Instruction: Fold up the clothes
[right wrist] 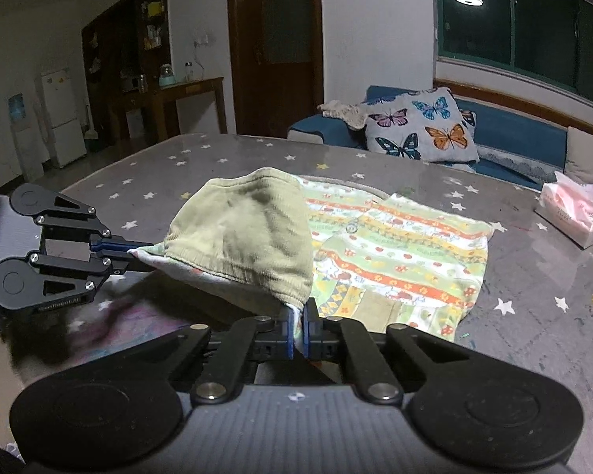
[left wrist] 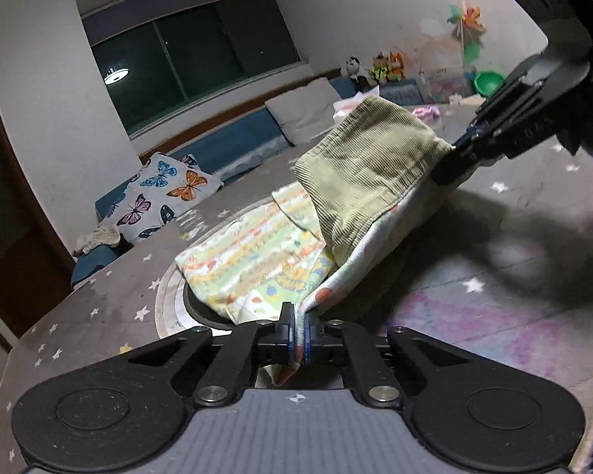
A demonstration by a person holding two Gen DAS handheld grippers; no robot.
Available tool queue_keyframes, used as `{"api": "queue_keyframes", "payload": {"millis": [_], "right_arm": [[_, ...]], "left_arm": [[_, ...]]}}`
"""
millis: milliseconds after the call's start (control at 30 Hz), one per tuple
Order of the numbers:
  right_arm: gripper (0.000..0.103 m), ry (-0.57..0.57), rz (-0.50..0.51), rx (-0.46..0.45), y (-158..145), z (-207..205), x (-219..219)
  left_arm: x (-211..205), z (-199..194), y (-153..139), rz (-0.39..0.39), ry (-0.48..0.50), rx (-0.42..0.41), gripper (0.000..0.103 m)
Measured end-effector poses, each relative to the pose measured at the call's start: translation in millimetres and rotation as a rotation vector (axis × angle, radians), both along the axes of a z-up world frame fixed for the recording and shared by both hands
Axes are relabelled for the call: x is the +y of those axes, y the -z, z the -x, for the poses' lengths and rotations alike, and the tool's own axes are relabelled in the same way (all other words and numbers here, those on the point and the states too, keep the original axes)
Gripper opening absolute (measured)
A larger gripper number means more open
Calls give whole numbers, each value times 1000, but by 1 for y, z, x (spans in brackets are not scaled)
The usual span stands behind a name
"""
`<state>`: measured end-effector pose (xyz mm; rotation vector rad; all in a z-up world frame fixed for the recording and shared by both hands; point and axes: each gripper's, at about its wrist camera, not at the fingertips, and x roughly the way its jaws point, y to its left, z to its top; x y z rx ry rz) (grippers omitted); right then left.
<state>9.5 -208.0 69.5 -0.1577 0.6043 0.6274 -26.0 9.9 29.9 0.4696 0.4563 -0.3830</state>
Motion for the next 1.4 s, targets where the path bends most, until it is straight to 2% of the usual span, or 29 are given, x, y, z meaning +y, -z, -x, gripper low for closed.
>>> {"api": "queue_keyframes", "payload": {"millis": [233, 367, 567, 800, 1067, 1200, 1333, 1400], "right_arm": [[4, -51, -30, -12, -35, 53, -21], [4, -68, -20, -44, -55, 64, -23], [4, -56, -4, -64, -65, 22, -15], [4, -23, 24, -2, -54, -61, 1], [4, 27, 65, 95, -12, -143, 21], [7, 82, 58, 132, 13, -170, 26], [11, 136, 68, 115, 28, -180, 23], [14, 158, 66, 102, 27, -179, 16]], "left_arm": [[6, 53, -44, 99, 61, 45, 5], [4, 59, -65, 119, 69, 30, 5], [7, 7, -76, 160, 16, 36, 5], [16, -75, -66, 166, -53, 112, 5], [18, -151, -27, 176, -135, 253, 6], [22, -182, -5, 198, -204, 316, 10], [21, -193, 8, 178, -258, 312, 19], [21, -197, 12, 166, -279, 304, 19]]}}
